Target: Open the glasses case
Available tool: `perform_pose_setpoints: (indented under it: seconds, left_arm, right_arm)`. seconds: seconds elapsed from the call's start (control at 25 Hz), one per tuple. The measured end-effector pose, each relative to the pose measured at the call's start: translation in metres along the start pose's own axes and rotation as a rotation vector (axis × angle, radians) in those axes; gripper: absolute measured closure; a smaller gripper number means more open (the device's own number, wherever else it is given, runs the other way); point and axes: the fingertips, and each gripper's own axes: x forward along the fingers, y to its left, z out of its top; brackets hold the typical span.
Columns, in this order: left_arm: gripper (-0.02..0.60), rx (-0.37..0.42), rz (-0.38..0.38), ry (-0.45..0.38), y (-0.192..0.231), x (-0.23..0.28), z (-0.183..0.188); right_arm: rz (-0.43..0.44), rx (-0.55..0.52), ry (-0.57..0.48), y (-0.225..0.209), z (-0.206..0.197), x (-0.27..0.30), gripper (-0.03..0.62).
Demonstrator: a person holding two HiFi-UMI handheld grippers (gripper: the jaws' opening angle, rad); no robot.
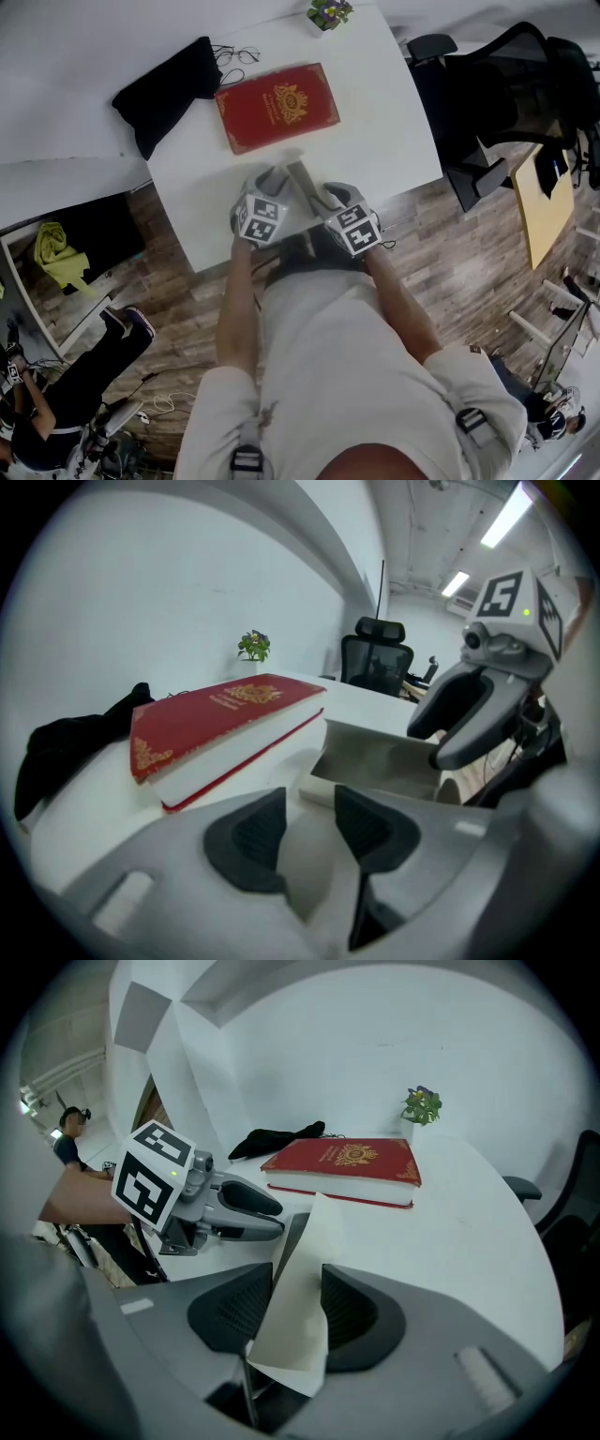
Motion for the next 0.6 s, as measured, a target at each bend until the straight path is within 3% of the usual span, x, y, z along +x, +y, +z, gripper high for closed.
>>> perform_pose_setpoints:
  seconds: [0.6]
  left_arm:
    - [0.422, -0.007, 0.015, -0.009, 0.0001, 0.0014, -0.0003]
  right_arm:
    - [-0.009, 0.025, -0.022, -0.0080, -0.0016, -0.0041, 0.471]
